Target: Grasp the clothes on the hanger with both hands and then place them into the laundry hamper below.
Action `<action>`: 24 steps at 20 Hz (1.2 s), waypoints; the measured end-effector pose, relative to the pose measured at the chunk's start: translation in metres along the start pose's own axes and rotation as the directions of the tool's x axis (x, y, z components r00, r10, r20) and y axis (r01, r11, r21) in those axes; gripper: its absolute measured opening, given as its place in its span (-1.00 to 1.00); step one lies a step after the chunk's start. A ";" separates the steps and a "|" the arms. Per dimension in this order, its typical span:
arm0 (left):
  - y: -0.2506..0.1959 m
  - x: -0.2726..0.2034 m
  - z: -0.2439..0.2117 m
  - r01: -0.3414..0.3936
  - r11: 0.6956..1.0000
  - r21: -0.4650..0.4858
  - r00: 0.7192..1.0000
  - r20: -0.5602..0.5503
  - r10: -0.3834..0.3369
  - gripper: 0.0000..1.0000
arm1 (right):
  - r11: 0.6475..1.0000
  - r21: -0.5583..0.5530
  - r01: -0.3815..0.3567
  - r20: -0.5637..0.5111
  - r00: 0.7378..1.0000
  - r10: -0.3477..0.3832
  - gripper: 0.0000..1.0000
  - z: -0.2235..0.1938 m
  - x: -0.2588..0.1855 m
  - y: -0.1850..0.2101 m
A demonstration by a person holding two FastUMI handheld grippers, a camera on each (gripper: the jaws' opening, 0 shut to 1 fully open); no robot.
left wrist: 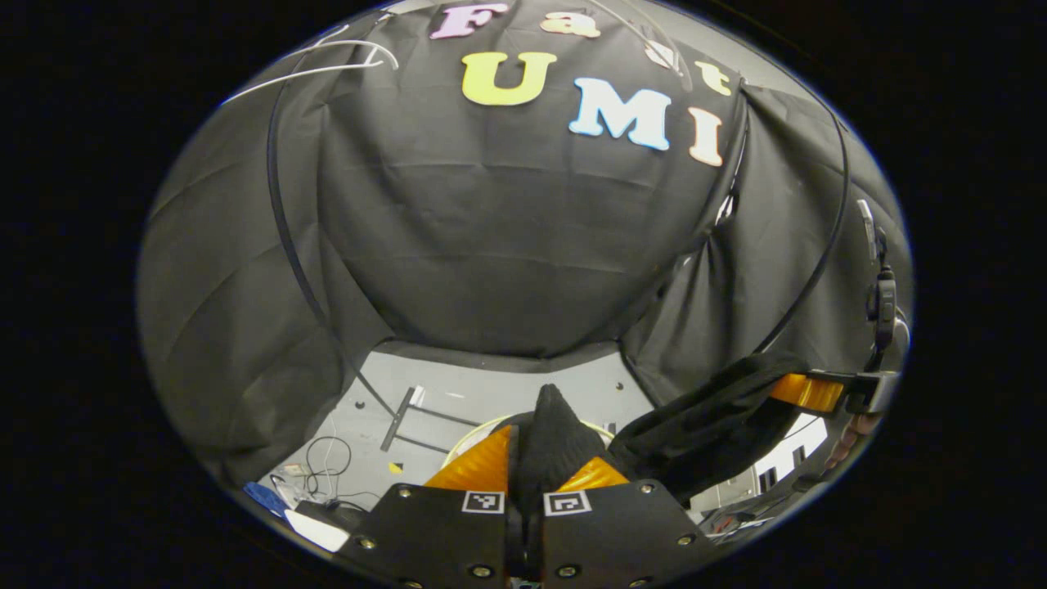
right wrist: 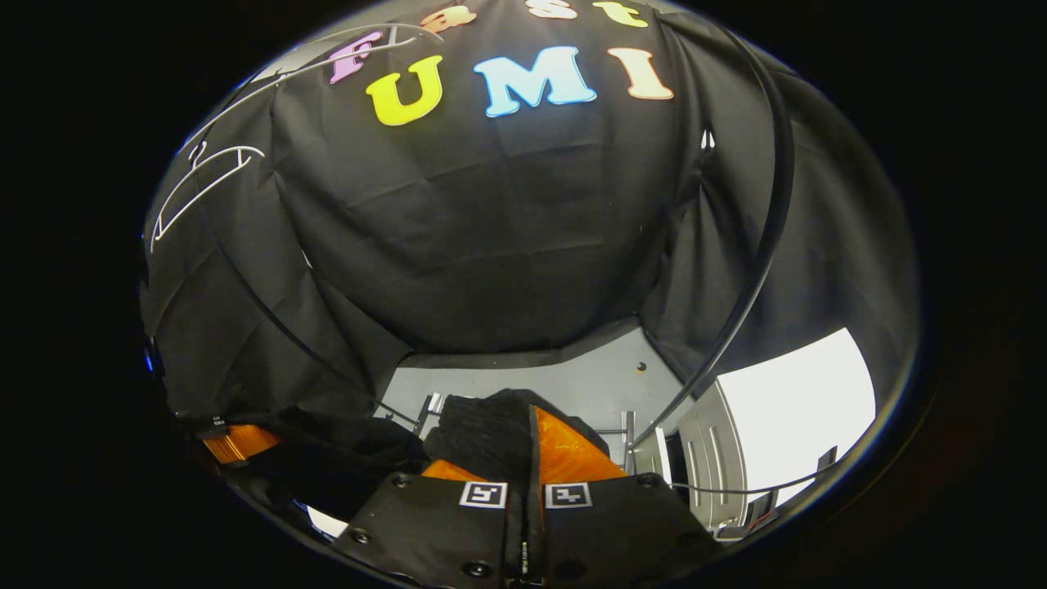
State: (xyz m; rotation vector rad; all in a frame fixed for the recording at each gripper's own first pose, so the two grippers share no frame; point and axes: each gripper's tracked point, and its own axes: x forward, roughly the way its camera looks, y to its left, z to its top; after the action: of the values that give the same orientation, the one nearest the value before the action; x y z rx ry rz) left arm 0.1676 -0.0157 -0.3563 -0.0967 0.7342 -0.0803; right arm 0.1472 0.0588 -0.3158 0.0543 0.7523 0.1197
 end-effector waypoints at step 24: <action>-0.002 0.030 -0.032 -0.066 0.993 0.099 0.985 -0.150 0.080 0.37 | 0.996 0.072 -0.050 -0.106 0.993 0.058 0.60 -0.024 0.014 0.010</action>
State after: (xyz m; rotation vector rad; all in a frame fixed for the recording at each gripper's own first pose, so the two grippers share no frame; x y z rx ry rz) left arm 0.1685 -0.0228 -0.3993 0.0268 0.8863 -0.0522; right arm 0.1399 0.0712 -0.3423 0.1346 0.8633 0.1490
